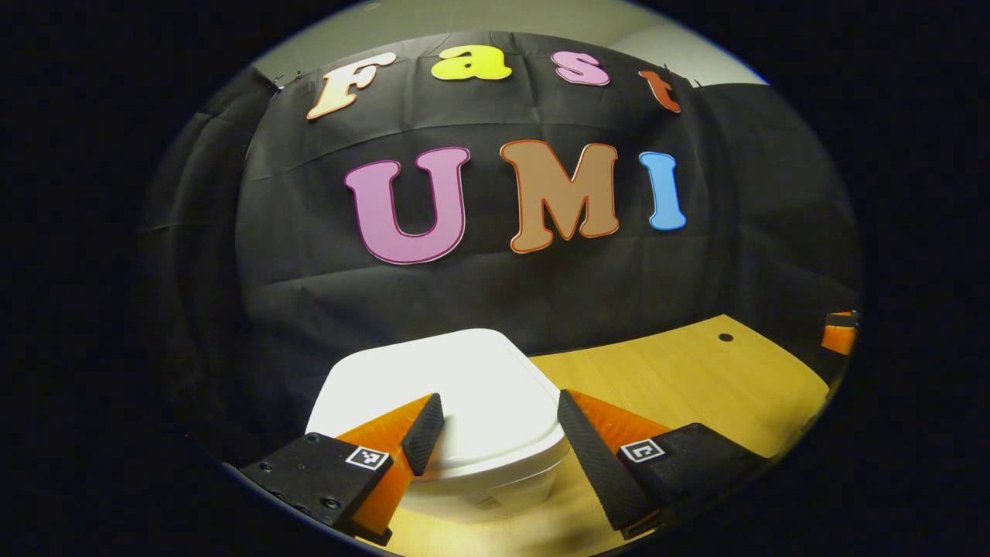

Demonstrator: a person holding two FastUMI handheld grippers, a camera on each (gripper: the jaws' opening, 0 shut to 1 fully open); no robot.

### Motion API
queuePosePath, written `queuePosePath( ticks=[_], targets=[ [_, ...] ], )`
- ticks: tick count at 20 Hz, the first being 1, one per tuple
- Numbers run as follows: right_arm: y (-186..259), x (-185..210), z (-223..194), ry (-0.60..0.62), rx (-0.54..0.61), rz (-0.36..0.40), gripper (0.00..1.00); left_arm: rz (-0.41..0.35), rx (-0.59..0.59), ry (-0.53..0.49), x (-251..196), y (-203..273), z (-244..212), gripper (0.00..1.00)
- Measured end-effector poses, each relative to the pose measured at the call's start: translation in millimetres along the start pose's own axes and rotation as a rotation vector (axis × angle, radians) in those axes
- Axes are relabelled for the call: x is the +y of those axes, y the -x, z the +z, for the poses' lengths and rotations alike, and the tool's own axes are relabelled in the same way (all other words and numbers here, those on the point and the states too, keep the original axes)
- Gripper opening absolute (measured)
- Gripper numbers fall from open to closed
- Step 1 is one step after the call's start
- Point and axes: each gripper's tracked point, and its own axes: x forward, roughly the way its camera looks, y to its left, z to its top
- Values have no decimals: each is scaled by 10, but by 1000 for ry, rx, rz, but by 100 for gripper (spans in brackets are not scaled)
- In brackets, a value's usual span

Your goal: Press the lid of the desktop garbage bin to open it, pick up the crumpled paper on the desktop and throw it into the bin, then pick up the pop can on the desktop and drop it into the bin, and finally close the garbage bin lid.

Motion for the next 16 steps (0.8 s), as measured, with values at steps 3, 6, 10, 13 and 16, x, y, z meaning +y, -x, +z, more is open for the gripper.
queuePosePath(
  ticks=[3, 6, 10, 13, 16],
  targets=[
    [7, 38, 151, -5, -31, 6, 98, -19, -108, 51, -193, 176, 288, 92],
    [62, 76, 359, -8, -89, 7, 93, -51, -201, 126, -513, 375, 521, 92],
    [134, 127, 609, -31, -174, 2, 97, -122, -281, 191, -993, 621, 725, 92],
    [150, 171, 698, -18, -215, -10, 97, -165, -314, 281, -1202, 725, 788, 92],
    [190, 243, 711, 10, -228, -19, 97, -219, -347, 376, -1313, 770, 875, 93]
  ],
)
